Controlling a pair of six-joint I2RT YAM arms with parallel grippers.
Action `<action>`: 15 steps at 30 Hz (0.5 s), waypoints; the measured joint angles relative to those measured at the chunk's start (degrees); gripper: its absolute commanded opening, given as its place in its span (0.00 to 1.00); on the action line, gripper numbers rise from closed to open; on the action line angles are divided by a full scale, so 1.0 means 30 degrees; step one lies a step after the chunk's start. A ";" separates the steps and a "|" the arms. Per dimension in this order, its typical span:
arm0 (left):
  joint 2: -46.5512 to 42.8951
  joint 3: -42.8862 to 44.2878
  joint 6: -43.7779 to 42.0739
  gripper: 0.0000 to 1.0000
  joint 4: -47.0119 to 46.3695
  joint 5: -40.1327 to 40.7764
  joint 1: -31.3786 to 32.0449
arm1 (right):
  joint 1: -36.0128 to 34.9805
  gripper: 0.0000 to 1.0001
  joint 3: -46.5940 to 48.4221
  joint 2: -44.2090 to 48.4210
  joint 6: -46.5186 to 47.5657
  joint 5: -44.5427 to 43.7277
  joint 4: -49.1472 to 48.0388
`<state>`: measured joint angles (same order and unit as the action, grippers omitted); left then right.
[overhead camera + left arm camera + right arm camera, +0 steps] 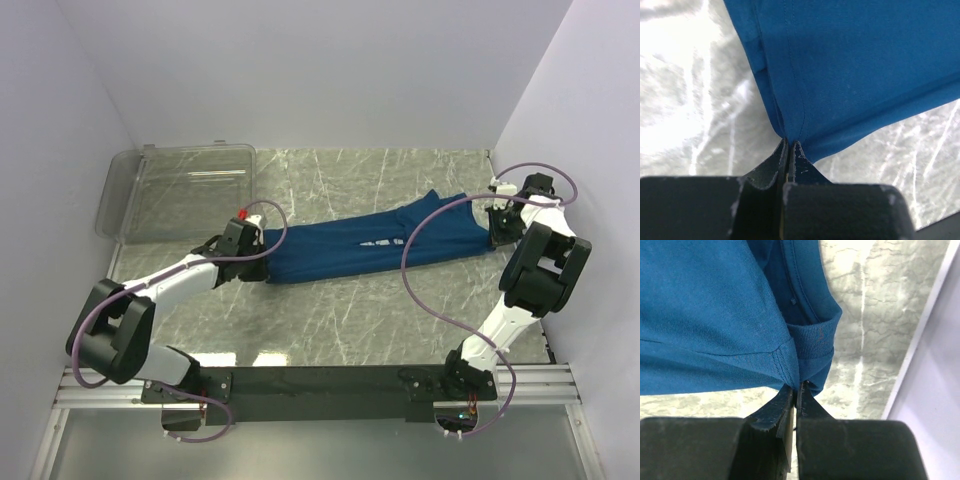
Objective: Fold and stack the t-shirts
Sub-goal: Fold the tshirt
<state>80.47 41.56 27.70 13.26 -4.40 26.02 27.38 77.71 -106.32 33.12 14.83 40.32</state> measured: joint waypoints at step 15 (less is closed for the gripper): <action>-0.1122 -0.1683 0.2892 0.18 0.0415 -0.0233 0.1341 | 0.0736 0.12 -0.0444 -0.0007 0.1333 0.0022 0.0539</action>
<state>77.10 36.51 36.38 14.50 -5.10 30.04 29.58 76.38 -106.34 37.12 14.90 41.93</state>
